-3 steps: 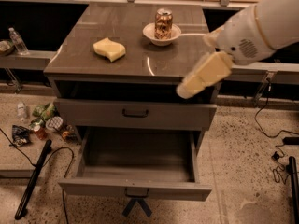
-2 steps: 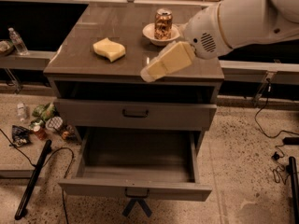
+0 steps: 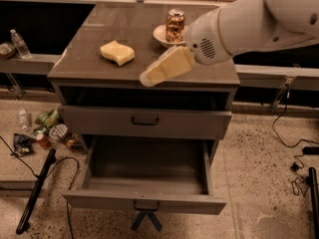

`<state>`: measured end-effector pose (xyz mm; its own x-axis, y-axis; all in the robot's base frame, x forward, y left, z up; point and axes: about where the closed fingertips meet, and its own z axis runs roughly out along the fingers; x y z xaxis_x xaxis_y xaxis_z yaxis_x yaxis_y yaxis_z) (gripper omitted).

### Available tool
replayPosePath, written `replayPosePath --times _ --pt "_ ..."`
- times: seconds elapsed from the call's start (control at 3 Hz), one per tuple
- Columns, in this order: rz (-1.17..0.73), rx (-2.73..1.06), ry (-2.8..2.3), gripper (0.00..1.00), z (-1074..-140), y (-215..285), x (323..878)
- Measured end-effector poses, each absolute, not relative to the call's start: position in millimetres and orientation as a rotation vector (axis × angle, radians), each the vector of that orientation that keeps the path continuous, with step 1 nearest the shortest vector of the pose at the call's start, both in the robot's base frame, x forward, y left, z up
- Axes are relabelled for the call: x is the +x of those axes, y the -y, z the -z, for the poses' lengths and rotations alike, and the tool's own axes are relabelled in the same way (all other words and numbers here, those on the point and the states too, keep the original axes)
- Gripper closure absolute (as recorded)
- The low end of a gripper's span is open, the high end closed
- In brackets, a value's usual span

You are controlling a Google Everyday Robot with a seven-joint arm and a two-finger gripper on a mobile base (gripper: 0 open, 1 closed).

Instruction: Place sponge into middle drawer

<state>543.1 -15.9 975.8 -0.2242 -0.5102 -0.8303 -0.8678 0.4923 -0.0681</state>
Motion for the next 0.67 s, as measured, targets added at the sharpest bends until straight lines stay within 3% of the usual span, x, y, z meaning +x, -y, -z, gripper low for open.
replayPosePath --times 0.67 --pt "-0.627 -1.015 -1.827 0.0 -932.4 -70.9 631.0"
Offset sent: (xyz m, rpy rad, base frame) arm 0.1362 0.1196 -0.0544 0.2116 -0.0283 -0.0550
